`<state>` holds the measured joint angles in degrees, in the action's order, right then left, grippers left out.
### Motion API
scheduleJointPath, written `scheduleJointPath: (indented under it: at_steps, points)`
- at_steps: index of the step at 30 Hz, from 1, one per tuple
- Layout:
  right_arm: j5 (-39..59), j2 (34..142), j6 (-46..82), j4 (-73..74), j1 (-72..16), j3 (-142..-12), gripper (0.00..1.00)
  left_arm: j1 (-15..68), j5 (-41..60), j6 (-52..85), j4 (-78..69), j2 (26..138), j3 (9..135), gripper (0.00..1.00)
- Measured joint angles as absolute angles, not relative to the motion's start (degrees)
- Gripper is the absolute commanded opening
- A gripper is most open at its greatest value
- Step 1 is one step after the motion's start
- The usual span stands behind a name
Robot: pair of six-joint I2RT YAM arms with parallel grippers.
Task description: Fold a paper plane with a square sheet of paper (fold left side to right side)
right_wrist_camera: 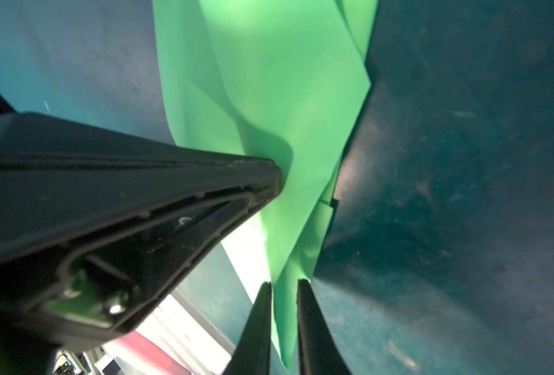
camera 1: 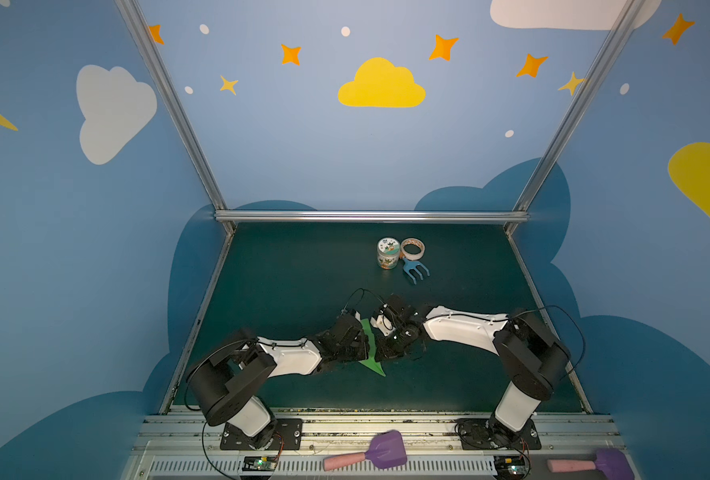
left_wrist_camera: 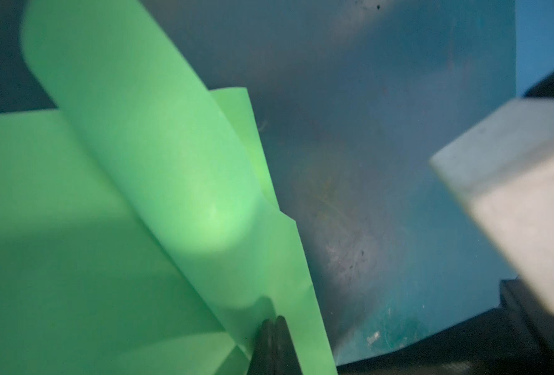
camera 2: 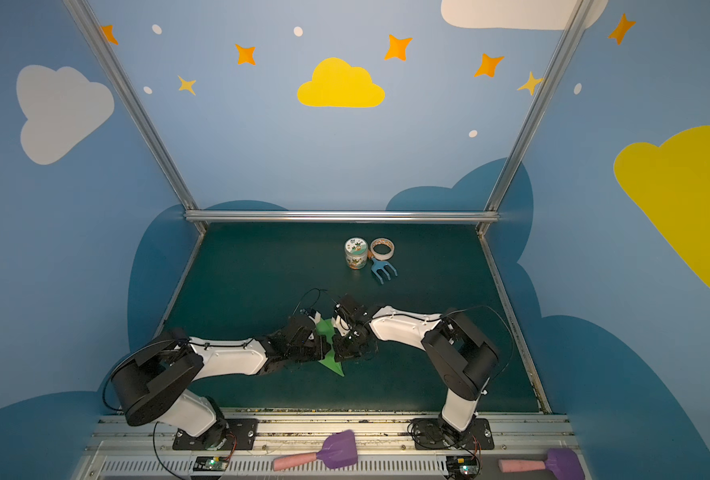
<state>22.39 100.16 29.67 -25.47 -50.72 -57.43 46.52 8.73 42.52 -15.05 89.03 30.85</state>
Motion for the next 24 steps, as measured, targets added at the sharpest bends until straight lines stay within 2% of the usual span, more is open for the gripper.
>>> scheduleJointPath:
  at_steps: [7, 13, 17, 21, 24]
  points:
    - [23.4, 100.9, 29.6, -25.3, -50.9, -57.4, 0.15, 46.5, 8.4, 42.9, -15.0, 88.5, 30.4, 0.04]
    - [23.9, 101.3, 29.6, -25.1, -51.3, -58.0, 0.0, 46.5, 8.4, 43.2, -15.1, 88.4, 30.2, 0.04]
    - [24.1, 101.4, 29.5, -24.9, -51.6, -58.1, 0.0, 46.5, 8.5, 43.6, -15.2, 88.0, 30.0, 0.19]
    - [24.1, 101.4, 29.5, -24.7, -51.9, -58.1, 0.0, 46.6, 7.9, 43.9, -14.1, 85.7, 29.6, 0.42]
    - [24.1, 101.4, 29.5, -24.7, -52.4, -58.1, 0.0, 46.5, 6.7, 44.4, -12.0, 82.7, 29.6, 0.52]
